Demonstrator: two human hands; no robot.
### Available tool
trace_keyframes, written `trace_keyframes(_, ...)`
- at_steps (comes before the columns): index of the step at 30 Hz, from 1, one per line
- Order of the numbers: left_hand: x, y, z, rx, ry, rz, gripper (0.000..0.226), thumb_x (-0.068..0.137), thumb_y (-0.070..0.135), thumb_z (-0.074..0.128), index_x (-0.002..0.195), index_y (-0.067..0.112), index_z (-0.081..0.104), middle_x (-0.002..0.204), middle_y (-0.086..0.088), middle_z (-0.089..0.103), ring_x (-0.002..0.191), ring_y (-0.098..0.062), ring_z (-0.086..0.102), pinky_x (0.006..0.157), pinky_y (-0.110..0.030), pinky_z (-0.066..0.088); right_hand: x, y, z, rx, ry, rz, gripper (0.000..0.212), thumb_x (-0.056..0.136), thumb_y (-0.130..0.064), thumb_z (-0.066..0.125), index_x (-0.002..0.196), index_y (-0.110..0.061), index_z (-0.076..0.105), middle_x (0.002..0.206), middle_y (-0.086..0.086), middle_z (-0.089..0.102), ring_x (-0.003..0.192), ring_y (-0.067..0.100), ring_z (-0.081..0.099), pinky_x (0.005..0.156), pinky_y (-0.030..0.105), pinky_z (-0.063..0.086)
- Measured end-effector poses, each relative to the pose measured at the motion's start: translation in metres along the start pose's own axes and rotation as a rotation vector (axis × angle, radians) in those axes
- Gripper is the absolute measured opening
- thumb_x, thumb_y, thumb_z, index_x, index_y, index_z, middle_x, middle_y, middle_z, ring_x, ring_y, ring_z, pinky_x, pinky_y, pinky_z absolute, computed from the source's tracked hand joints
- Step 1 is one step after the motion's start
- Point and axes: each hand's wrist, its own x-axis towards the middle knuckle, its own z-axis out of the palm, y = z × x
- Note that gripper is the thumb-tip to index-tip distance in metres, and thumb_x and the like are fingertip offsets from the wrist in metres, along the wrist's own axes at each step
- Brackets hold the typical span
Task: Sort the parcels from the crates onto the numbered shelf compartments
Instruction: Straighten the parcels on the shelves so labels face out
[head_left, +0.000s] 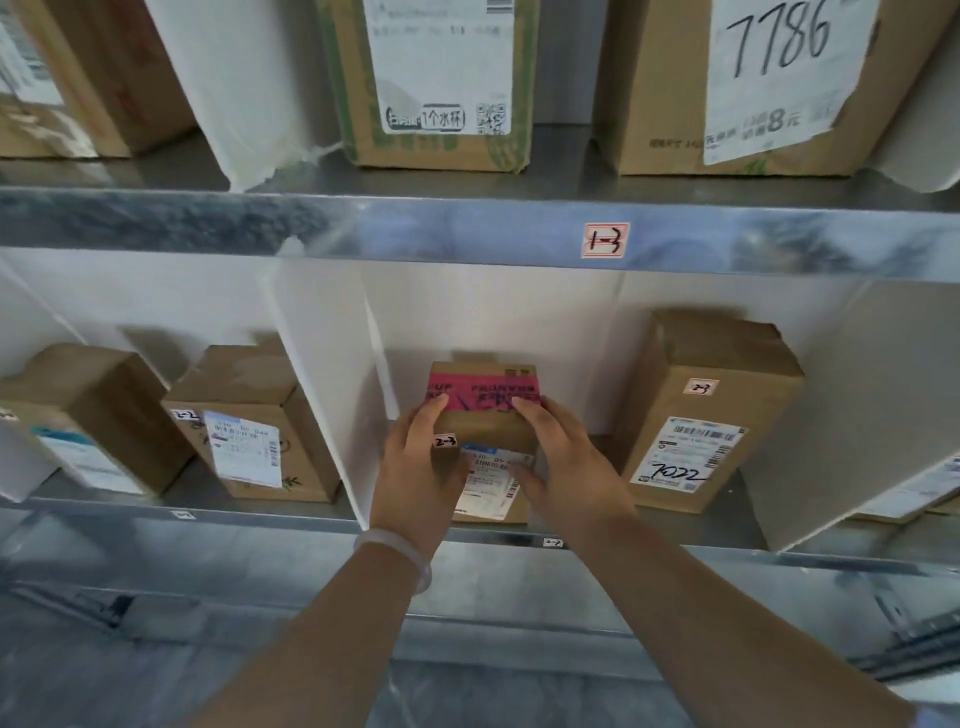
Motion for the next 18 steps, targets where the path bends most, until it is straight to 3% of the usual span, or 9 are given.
trace_keyframes(3, 0.009, -0.005, 0.007, -0.040, 0.000, 0.007, 0.070, 0.083, 0.005, 0.074, 0.143, 0.025, 0.045, 0.135, -0.005, 0.049, 0.118, -0.018, 0.052, 0.098, -0.038, 0.051, 0.009, 0.001, 0.007, 0.039, 0.085, 0.021, 0.058, 0.092, -0.035, 0.059, 0.142, -0.042, 0.030, 0.152, -0.012, 0.024, 0.118, 0.018, 0.053, 0.096, 0.034, 0.048)
trace_keyframes(8, 0.023, -0.007, 0.015, -0.053, -0.028, -0.006, 0.069, 0.089, 0.008, 0.069, 0.146, 0.032, 0.040, 0.139, -0.003, 0.044, 0.119, -0.014, 0.050, 0.101, -0.032, 0.049, 0.016, 0.005, 0.010, 0.098, 0.078, 0.070, 0.062, 0.093, -0.030, 0.060, 0.140, -0.049, 0.025, 0.153, -0.018, 0.019, 0.121, 0.013, 0.050, 0.101, 0.034, 0.046)
trace_keyframes(12, 0.025, -0.006, 0.013, -0.046, -0.052, 0.008, 0.071, 0.090, 0.010, 0.067, 0.150, 0.032, 0.034, 0.141, -0.004, 0.043, 0.123, -0.017, 0.048, 0.103, -0.035, 0.048, 0.018, 0.003, 0.006, 0.087, 0.027, 0.070, 0.067, 0.092, -0.033, 0.061, 0.144, -0.049, 0.021, 0.156, -0.017, 0.014, 0.131, 0.013, 0.041, 0.106, 0.031, 0.038)
trace_keyframes(15, 0.023, -0.005, 0.009, -0.002, -0.054, 0.020, 0.083, 0.089, 0.019, 0.072, 0.155, 0.029, 0.023, 0.147, -0.007, 0.039, 0.131, -0.018, 0.042, 0.109, -0.031, 0.041, 0.015, 0.001, -0.001, -0.008, 0.000, 0.083, 0.076, 0.092, -0.039, 0.060, 0.148, -0.048, 0.010, 0.160, -0.015, 0.003, 0.143, 0.016, 0.022, 0.113, 0.036, 0.027)
trace_keyframes(18, 0.010, 0.003, -0.002, 0.067, -0.002, 0.081, 0.084, 0.087, 0.026, 0.075, 0.154, 0.025, 0.025, 0.145, -0.005, 0.042, 0.132, -0.017, 0.040, 0.108, -0.029, 0.037, 0.001, -0.005, -0.007, -0.092, 0.146, -0.030, 0.077, 0.088, -0.037, 0.066, 0.149, -0.040, 0.019, 0.158, -0.003, 0.019, 0.141, 0.022, 0.025, 0.112, 0.042, 0.029)
